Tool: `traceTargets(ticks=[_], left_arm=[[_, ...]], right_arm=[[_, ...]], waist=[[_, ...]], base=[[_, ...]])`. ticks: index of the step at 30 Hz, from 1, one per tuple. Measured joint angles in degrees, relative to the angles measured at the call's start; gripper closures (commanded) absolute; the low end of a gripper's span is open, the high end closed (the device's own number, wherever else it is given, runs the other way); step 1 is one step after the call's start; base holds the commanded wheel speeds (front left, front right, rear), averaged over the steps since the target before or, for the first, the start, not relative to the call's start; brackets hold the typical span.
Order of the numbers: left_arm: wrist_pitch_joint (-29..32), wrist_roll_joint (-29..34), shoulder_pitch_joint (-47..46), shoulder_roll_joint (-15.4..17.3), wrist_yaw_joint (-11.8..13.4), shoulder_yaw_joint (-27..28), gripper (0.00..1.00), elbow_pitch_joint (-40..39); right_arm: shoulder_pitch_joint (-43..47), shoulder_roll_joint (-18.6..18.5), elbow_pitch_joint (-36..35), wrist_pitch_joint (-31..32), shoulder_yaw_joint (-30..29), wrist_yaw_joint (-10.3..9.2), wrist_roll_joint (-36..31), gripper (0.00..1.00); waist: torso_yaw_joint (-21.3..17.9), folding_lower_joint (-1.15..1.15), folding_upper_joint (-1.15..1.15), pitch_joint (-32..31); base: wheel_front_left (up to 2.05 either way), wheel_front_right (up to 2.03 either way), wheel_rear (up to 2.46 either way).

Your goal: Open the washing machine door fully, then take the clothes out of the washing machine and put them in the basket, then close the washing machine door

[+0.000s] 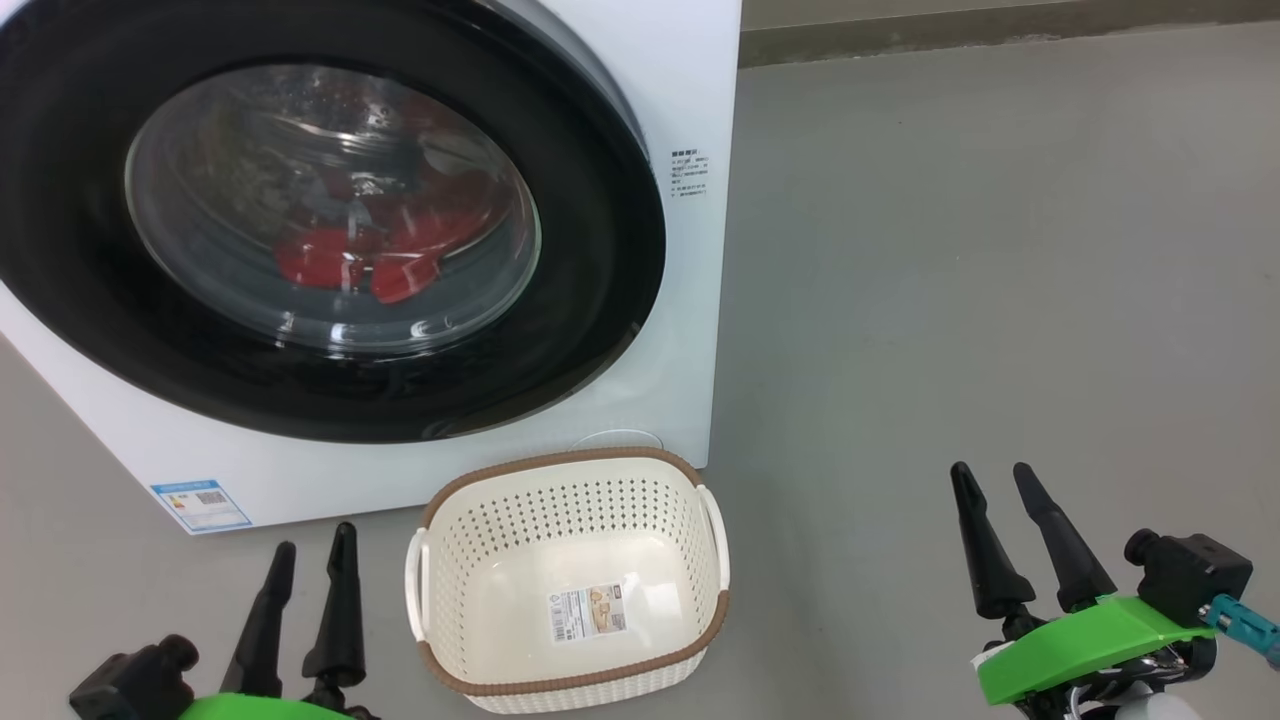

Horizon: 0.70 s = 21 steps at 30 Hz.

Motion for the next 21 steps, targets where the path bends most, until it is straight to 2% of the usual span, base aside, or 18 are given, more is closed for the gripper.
traceTargets(ticks=[21], left_arm=[[-3.54,14.15,-0.39,0.35,0.05,-0.01,0.00,-1.79]], right_arm=[[-0.69,-0.19,-2.07,-3.44,1.34,0.00,-15.30,0.00]], waist=[[-0.54,0.00,0.00,0.55]], base=[[0.00,0.00,0.00]])
